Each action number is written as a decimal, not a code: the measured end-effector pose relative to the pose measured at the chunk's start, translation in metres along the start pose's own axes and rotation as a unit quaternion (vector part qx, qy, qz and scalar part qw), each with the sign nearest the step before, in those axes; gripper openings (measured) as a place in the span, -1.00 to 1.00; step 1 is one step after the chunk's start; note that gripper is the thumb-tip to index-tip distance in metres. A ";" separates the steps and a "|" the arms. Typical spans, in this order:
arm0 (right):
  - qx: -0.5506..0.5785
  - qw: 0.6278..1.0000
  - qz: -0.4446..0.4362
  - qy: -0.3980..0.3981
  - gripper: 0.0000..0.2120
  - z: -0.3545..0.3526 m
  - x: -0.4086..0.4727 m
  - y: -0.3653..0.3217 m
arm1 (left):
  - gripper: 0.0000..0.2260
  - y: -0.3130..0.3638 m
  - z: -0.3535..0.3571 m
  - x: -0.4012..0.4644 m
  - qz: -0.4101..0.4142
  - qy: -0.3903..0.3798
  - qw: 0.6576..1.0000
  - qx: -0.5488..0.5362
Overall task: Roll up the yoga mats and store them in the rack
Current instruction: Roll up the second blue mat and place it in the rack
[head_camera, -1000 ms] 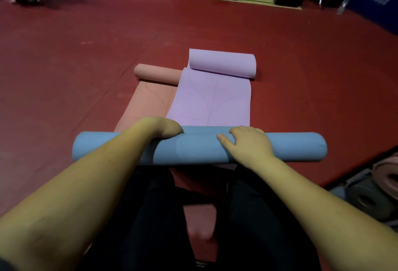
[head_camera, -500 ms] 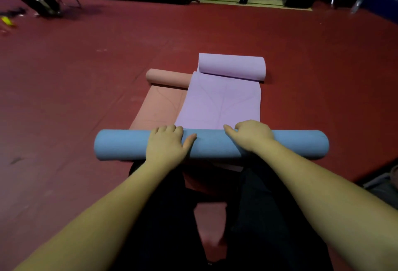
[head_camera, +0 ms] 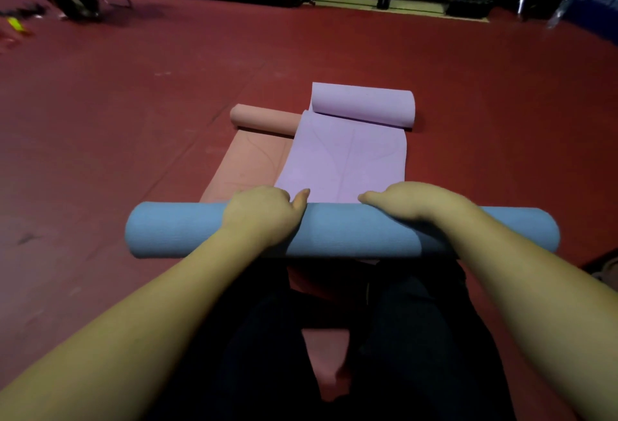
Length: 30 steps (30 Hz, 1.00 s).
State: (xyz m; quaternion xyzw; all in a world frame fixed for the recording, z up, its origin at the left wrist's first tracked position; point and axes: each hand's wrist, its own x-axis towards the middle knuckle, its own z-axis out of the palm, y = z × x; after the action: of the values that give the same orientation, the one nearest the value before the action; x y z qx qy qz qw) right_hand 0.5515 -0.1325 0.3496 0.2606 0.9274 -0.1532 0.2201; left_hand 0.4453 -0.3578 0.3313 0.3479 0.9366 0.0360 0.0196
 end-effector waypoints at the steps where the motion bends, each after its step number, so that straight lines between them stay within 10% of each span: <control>1: 0.008 1.000 0.001 -0.017 -0.32 0.000 0.001 0.002 | -0.46 0.000 0.000 -0.002 -0.006 -0.013 1.000 -0.003; 6: 0.018 0.999 0.006 -0.048 -0.31 0.015 0.003 0.003 | -0.42 0.003 0.001 -0.002 -0.033 -0.103 0.994 -0.010; 13: -0.034 0.973 -0.083 0.213 -0.58 0.029 0.010 0.003 | -0.44 0.000 -0.010 0.033 -0.067 -0.237 0.966 -0.077; 21: -0.093 0.950 -0.066 0.290 -0.38 0.067 -0.013 -0.003 | -0.69 0.000 -0.008 0.062 -0.090 -0.346 0.917 -0.178; 30: -0.109 0.959 -0.023 0.261 -0.36 0.055 0.013 -0.010 | -0.58 -0.004 0.015 0.075 -0.039 -0.135 0.990 -0.016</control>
State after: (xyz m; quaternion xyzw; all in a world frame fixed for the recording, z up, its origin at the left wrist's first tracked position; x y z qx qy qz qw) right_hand 0.5540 -0.1574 0.2979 0.2443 0.9695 0.0174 -0.0059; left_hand 0.3864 -0.3110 0.3153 0.3121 0.9377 0.0027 0.1524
